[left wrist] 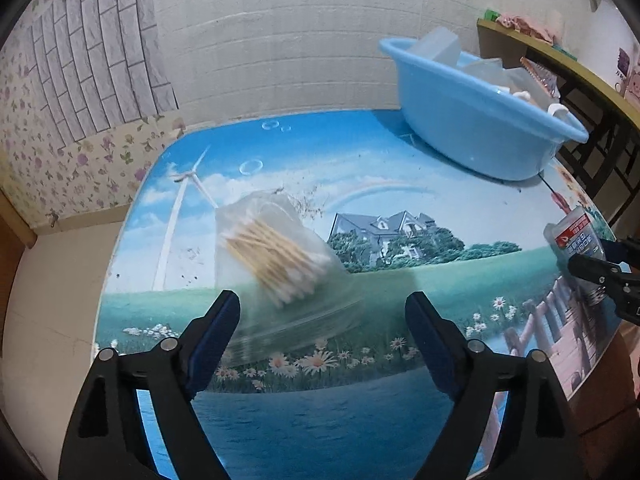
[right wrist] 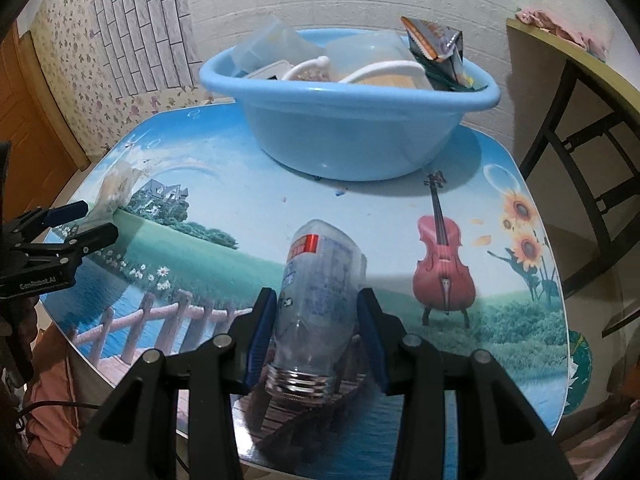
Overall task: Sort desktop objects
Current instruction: 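Lift the cotton swab bag with the left gripper while the right lifts the bottle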
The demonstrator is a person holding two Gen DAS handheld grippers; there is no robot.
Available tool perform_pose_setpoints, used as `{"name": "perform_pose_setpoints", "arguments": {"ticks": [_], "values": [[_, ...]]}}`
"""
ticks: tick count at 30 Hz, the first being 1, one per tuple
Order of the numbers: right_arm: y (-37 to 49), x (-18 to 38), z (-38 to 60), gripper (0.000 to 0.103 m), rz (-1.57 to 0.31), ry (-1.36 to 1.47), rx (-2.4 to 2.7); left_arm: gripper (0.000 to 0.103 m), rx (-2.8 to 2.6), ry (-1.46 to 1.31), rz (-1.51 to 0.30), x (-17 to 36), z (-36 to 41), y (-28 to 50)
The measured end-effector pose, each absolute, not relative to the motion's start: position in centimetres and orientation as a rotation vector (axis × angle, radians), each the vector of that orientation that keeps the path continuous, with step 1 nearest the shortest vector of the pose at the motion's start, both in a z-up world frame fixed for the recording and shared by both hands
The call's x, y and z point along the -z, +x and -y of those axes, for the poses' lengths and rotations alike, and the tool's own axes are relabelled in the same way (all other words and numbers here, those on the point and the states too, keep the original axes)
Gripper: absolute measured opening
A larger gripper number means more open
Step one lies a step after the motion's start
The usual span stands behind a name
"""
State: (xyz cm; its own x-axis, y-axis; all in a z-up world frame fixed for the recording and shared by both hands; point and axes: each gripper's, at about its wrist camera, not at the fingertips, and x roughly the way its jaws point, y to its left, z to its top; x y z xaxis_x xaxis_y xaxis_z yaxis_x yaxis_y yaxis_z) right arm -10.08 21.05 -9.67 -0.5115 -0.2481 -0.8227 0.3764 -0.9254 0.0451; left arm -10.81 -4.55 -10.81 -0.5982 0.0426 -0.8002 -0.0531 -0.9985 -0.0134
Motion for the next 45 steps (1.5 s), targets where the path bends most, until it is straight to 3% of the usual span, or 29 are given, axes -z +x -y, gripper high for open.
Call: {"name": "perform_pose_setpoints", "arguments": {"ticks": [7, 19, 25, 34, 42, 45], "values": [[-10.2, 10.0, -21.4, 0.041, -0.190, 1.302, 2.454, 0.092, -2.757, -1.389, -0.038, 11.3, 4.1, -11.3], [-10.1, 10.1, -21.4, 0.042, -0.193, 1.285, 2.460, 0.094, -2.835, -1.348, 0.056, 10.1, 6.5, -11.0], [-10.0, 10.1, -21.0, 0.051, -0.203, 1.279, 2.464, 0.096, -2.800, -1.405, 0.129, 10.7, 7.8, -12.3], [-10.2, 10.2, -20.9, 0.052, -0.212, 1.285, 2.467, 0.100, -2.762, -1.422, 0.113, 11.4, 6.8, -14.7], [-10.2, 10.3, -20.7, 0.052, -0.219, 1.277, 2.471, 0.099, -2.705, -1.354, 0.039, 11.4, 4.3, -14.0], [-10.3, 10.3, -20.8, 0.052, -0.221, 1.273, 2.474, 0.087, -2.687, -1.313, -0.008, 11.2, 3.1, -13.5]]}}
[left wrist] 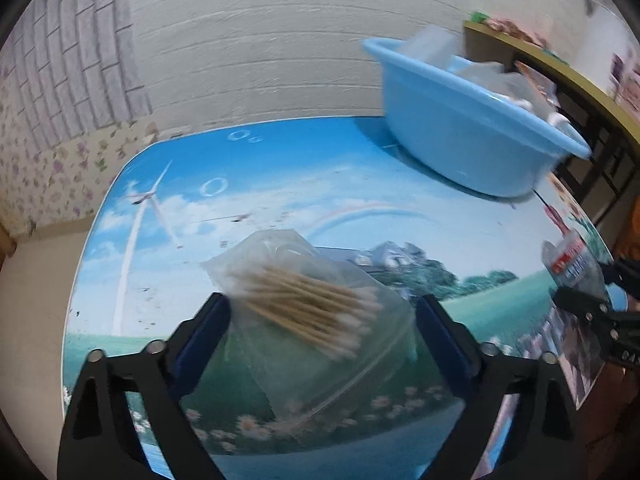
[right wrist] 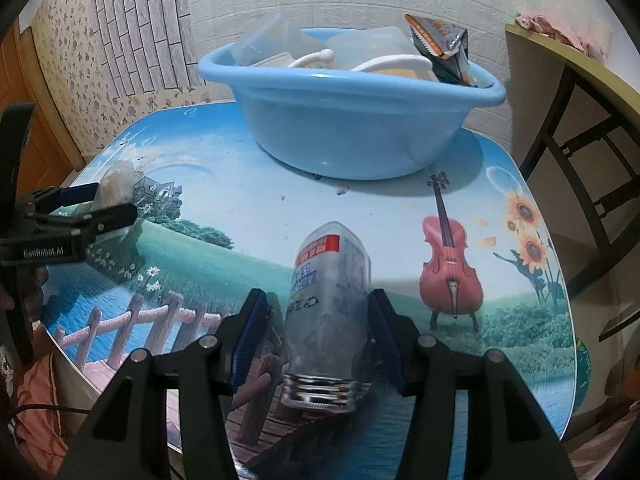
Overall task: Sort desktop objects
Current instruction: 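Lift the cotton swab bag with the left gripper while the right lifts the bottle, then carry the swab bag and the bottle over the blue basin with both grippers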
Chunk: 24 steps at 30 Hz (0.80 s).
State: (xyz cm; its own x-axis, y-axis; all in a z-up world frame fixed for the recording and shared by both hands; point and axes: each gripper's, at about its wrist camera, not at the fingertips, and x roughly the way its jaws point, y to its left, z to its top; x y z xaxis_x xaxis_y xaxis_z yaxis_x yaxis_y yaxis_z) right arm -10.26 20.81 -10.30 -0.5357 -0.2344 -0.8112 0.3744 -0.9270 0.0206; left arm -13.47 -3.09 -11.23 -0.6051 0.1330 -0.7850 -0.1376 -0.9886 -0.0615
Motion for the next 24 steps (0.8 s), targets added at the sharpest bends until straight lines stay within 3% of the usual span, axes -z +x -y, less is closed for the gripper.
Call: {"name": "perform_pose_setpoints", "arguments": {"ticks": [4, 9, 24], "values": [[-10.3, 10.3, -20.9, 0.052, -0.217, 1.268, 2.476, 0.068, -2.668, -1.288, -0.035, 10.9, 1.9, -13.0], [-10.3, 10.4, -21.0, 0.052, -0.215, 1.262, 2.484, 0.057, -2.636, -1.263, -0.023, 10.6, 1.2, -12.6], [-10.1, 10.5, -21.3, 0.052, -0.213, 1.259, 2.499, 0.056, -2.601, -1.225, -0.054, 9.2, -0.8, -10.4]]}}
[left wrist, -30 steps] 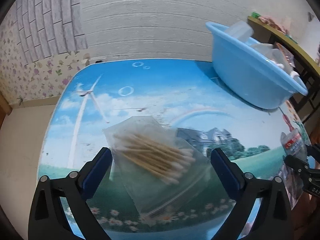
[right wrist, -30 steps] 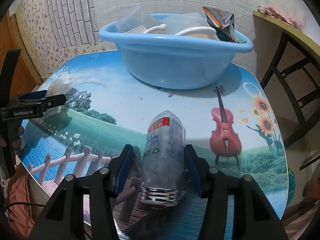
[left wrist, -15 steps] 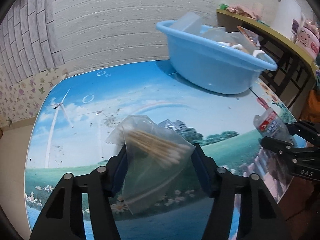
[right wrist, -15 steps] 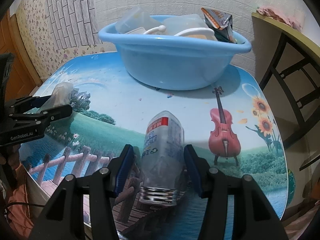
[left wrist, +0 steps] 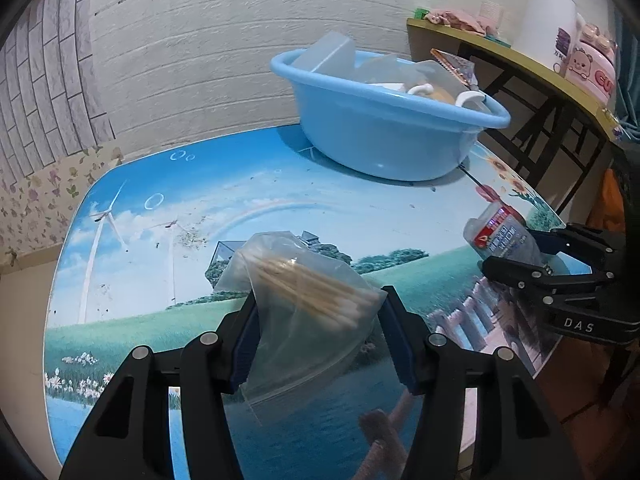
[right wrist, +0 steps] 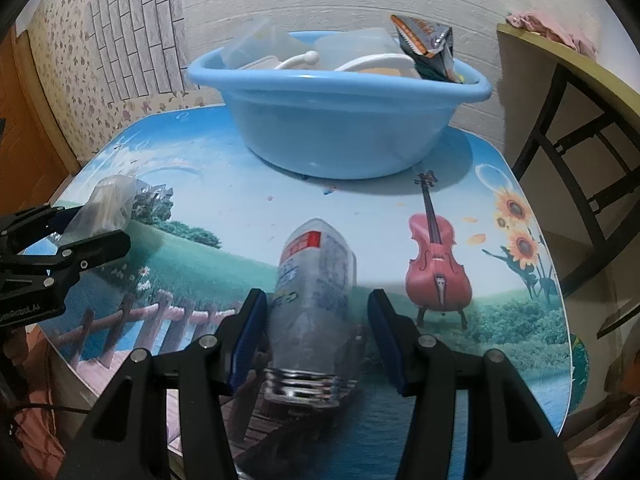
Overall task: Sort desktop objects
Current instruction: 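Carry the swab bag and the bottle over the blue basin with both grippers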
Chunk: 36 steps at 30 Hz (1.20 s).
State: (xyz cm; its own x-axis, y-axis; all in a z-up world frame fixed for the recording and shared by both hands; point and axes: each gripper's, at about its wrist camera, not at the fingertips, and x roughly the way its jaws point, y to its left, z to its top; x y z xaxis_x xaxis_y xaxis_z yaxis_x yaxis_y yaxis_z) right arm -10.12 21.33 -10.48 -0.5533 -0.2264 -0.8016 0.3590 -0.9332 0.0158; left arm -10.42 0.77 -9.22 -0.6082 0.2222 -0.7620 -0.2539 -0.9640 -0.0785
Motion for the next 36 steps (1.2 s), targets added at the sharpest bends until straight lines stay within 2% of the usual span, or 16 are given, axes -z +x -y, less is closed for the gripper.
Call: {"name": "perform_pose_setpoints", "arguments": {"ticks": [9, 11, 36], "values": [[-9.7, 10.7, -21.8, 0.051, -0.196, 1.217, 2.523, 0.056, -2.601, -1.232, -0.062, 8.9, -1.1, -9.6], [-9.7, 10.6, -21.9, 0.041, -0.199, 1.211, 2.523, 0.056, -2.601, -1.236, -0.064, 8.9, -1.2, -9.5], [-8.6, 6.2, -22.2, 0.040, -0.072, 1.056, 2.502, 0.056, -2.635, -1.164, -0.050, 5.2, -3.6, -8.9]]}}
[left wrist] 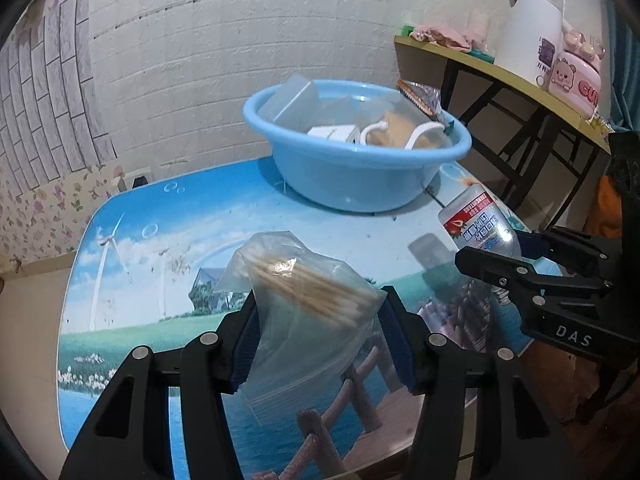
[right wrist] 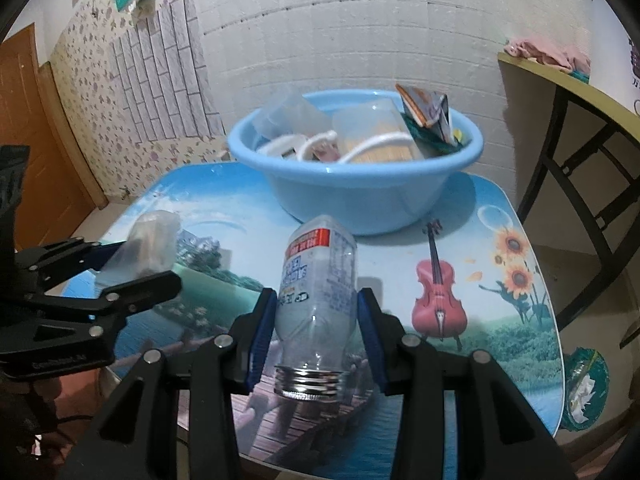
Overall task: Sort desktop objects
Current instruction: 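Carry the swab bag and the bottle over the blue basin with both grippers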
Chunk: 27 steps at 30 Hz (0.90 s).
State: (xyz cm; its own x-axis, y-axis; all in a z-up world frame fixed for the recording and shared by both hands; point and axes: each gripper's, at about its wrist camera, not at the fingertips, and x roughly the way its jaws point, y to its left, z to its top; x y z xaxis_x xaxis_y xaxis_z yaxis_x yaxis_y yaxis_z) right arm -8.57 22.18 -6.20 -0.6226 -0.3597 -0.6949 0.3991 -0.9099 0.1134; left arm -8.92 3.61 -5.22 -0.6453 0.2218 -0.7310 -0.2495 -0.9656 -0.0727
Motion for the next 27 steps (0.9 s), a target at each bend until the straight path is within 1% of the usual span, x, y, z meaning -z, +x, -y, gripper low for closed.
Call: {"name": "perform_pose_setpoints", "arguments": {"ticks": [10, 27], "values": [[-9.5, 3.0, -23.0, 0.040, -0.008, 0.959, 2.518, 0.056, -2.668, -1.087, -0.020, 2.1, -3.8, -10.9], [-15.4, 0.0, -24.0, 0.040, 0.051, 0.908, 2.530, 0.056, -2.676, -1.009, -0.043, -2.0, -5.8, -17.3]]}}
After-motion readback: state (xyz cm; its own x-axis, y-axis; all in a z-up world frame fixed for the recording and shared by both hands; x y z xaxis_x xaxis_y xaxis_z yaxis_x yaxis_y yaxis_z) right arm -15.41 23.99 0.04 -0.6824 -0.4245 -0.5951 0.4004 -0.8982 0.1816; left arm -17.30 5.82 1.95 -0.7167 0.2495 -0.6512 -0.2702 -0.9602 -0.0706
